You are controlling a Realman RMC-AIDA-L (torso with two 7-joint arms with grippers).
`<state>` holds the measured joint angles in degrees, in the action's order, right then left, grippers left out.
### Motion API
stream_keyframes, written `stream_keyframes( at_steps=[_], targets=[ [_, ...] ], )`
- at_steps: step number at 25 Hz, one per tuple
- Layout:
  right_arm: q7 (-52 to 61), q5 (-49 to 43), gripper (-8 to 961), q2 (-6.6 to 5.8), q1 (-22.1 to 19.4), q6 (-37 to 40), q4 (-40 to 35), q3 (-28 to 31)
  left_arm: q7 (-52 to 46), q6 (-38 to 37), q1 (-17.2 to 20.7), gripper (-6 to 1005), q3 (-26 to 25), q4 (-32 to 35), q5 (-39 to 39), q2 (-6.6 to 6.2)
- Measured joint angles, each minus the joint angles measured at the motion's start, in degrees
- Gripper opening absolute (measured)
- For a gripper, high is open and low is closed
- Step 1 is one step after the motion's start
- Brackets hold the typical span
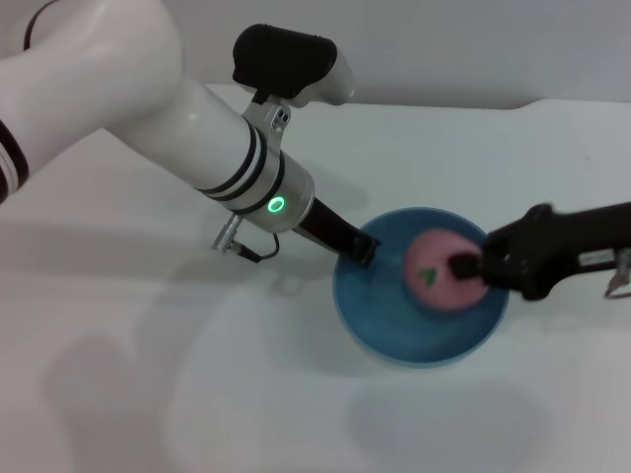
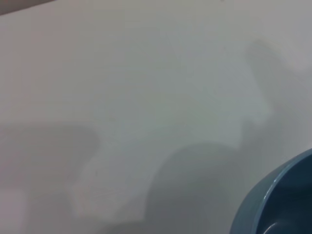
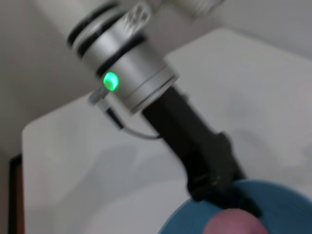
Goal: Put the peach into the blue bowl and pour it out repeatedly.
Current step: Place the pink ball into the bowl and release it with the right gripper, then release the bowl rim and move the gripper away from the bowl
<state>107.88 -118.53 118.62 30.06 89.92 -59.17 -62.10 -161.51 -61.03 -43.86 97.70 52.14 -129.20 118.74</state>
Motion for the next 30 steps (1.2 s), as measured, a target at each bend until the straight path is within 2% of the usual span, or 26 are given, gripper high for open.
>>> stream_keyframes(
  at_steps=[4,10,16,18,21,26,30],
  targets=[
    [0.4,-0.7,131,0.12,0.8,-0.9,0.6,-2.5,-0.6,-0.1,0.4,0,0.1,0.0,0.3,-0.03],
    [1.2,-1.1,158,0.02,1.1,-0.9,0.6,-2.8,-0.6,-0.3,0.6,0,0.0,0.0,0.9,-0.14],
    [1.3,-1.2,376,0.00,0.8,-0.9,0.3,-2.4,-0.6,-0.3,0.6,1,0.0,0.0,1.0,-0.17],
    [1.3,-1.2,377,0.04,0.6,-1.0,0.1,-1.8,-0.6,-0.2,0.6,1,0.0,0.0,1.0,-0.18],
    [1.5,-1.0,378,0.04,0.4,-1.6,0.1,0.8,-0.6,0.0,0.6,1,0.1,-0.1,1.0,-0.22],
    [1.3,1.0,380,-0.04,-0.7,-7.5,3.8,9.8,0.0,2.5,1.6,1,2.9,-1.5,1.0,-0.22],
    [1.0,2.8,380,-0.23,-2.0,-9.0,5.4,12.9,0.0,2.7,1.9,1,3.6,-2.8,1.0,-0.20]
  ],
)
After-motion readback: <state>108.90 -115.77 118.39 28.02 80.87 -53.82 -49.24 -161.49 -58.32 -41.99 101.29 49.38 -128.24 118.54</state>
